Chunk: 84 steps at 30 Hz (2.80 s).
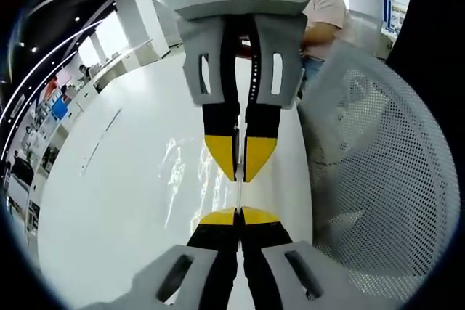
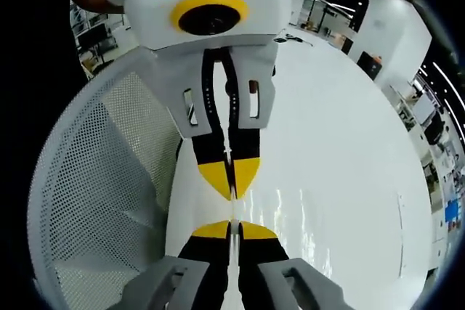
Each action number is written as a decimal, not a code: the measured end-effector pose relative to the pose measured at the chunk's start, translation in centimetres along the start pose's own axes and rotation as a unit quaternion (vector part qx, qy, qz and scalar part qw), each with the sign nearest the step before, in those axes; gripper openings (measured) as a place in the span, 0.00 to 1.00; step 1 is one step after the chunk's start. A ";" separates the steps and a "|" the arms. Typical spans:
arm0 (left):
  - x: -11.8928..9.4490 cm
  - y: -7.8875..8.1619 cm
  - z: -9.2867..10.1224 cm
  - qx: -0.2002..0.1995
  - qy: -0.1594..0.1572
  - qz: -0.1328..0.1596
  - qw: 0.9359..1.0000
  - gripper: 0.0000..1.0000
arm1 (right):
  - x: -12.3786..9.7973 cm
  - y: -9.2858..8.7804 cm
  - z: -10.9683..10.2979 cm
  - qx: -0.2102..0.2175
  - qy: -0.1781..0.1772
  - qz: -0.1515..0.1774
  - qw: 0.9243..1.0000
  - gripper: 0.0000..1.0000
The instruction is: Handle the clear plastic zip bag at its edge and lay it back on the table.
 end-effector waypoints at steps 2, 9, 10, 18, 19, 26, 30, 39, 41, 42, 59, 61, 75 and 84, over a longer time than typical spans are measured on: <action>0.0 0.0 0.0 0.000 -0.001 0.000 1.000 0.00 | -0.1 -0.3 0.0 0.000 -0.001 0.000 1.000 0.00; 0.2 0.0 0.0 -0.003 -0.002 -0.001 1.000 0.00 | -0.4 -1.1 0.2 0.008 -0.004 -0.003 1.000 0.00; 0.2 0.0 0.0 -0.004 -0.003 -0.001 1.000 0.00 | -0.4 -1.2 0.2 0.009 -0.004 -0.004 1.000 0.00; 0.3 -0.4 0.0 -0.007 -0.005 -0.003 1.000 0.00 | -0.7 -2.3 0.5 0.016 -0.008 -0.012 1.000 0.00; 0.3 -0.4 0.0 -0.007 -0.005 -0.004 1.000 0.00 | -0.7 -2.4 0.5 0.016 -0.008 -0.014 1.000 0.00; 0.2 -0.4 -0.1 -0.010 -0.006 -0.003 1.000 0.00 | -1.1 -2.7 0.6 0.019 -0.011 -0.016 1.000 0.00; 0.2 -0.3 -0.2 -0.009 -0.006 -0.003 1.000 0.00 | -1.3 -2.9 0.6 0.020 -0.012 -0.018 1.000 0.00; 0.2 -0.4 -0.1 -0.011 -0.007 -0.004 1.000 0.00 | -1.6 -3.7 0.6 0.025 -0.014 -0.023 0.999 0.00; 0.2 -0.5 -0.1 -0.012 -0.007 -0.005 1.000 0.00 | -1.6 -3.8 0.6 0.027 -0.015 -0.024 0.999 0.00; 0.2 -0.5 -0.1 -0.013 -0.007 -0.005 1.000 0.00 | -1.7 -3.9 0.6 0.028 -0.016 -0.025 0.999 0.00; 0.1 -0.5 -0.2 -0.020 -0.008 -0.007 1.000 0.00 | -2.3 -5.6 0.9 0.039 -0.021 -0.035 0.998 0.00; 0.2 -0.5 -0.2 -0.021 -0.008 -0.007 1.000 0.00 | -2.4 -5.7 0.9 0.040 -0.021 -0.037 0.998 0.00; 0.4 -0.5 -0.1 -0.023 -0.011 -0.011 1.000 0.00 | -2.7 -7.3 0.8 0.057 -0.022 -0.044 0.997 0.00; 0.5 -0.5 -0.2 -0.022 -0.013 -0.017 1.000 0.00 | -3.1 -8.1 0.6 0.061 -0.026 -0.059 0.996 0.00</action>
Point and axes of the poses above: the point that each gripper's makers call its tool centre point, and the gripper's own axes: x roughly forward along the fingers, z roughly to its right, y roughly out of its top, the point moved 7 cm from there along -x, roughly backward along the fingers, and after that the axes turned 12 degrees about x, right-handed, at the moved point
